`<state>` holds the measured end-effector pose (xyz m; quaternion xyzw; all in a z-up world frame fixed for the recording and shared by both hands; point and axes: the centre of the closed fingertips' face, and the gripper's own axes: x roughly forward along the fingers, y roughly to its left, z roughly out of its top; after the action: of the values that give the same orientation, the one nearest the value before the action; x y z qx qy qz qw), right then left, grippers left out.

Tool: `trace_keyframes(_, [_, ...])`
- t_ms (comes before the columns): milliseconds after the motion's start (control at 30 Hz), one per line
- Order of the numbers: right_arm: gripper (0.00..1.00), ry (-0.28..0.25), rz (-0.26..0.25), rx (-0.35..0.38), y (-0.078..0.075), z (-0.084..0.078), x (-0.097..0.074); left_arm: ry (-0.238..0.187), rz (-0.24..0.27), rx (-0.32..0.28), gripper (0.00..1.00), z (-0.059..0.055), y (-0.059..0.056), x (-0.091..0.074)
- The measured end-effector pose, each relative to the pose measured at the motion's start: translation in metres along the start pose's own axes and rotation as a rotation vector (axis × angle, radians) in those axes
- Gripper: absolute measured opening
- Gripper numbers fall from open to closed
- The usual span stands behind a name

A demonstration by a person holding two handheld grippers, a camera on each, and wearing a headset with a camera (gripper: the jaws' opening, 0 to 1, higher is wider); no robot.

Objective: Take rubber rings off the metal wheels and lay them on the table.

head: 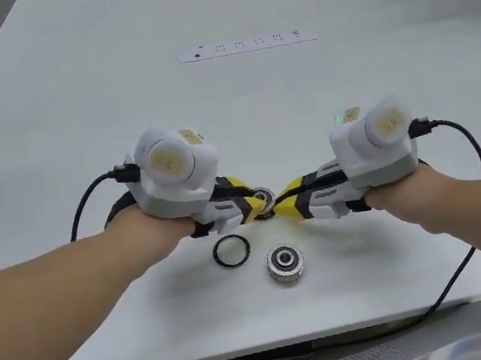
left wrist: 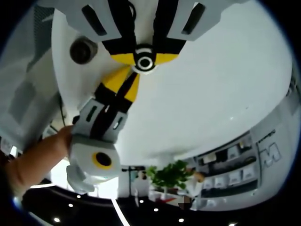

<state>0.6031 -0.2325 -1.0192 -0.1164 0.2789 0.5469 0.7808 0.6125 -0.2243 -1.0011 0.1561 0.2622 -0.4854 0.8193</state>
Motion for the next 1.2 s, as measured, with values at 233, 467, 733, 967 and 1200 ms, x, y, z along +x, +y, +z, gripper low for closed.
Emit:
trace_keyframes(233, [0.01, -0.01, 0.004, 0.074, 0.0, 0.0, 0.0, -0.001, 0.003, -0.001, 0.13, 0.0, 0.0, 0.0])
trace_keyframes(467, [0.0, -0.054, 0.021, 0.251, 0.001, 0.004, -0.005, 0.001, 0.005, 0.006, 0.13, 0.0, 0.0, 0.0])
trace_keyframes(733, [0.0, -0.093, 0.031, 0.427, 0.0, 0.005, -0.006, 0.002, 0.01, 0.002, 0.13, 0.0, 0.0, 0.0])
trace_keyframes(967, [0.0, -0.155, 0.042, 0.57, -0.004, 0.012, -0.009, 0.008, 0.014, -0.001, 0.13, -0.001, 0.002, 0.0])
trace_keyframes(1200, [0.0, -0.179, 0.055, 0.622, -0.003, 0.014, -0.01, 0.018, 0.018, -0.007, 0.12, -0.002, 0.003, 0.0])
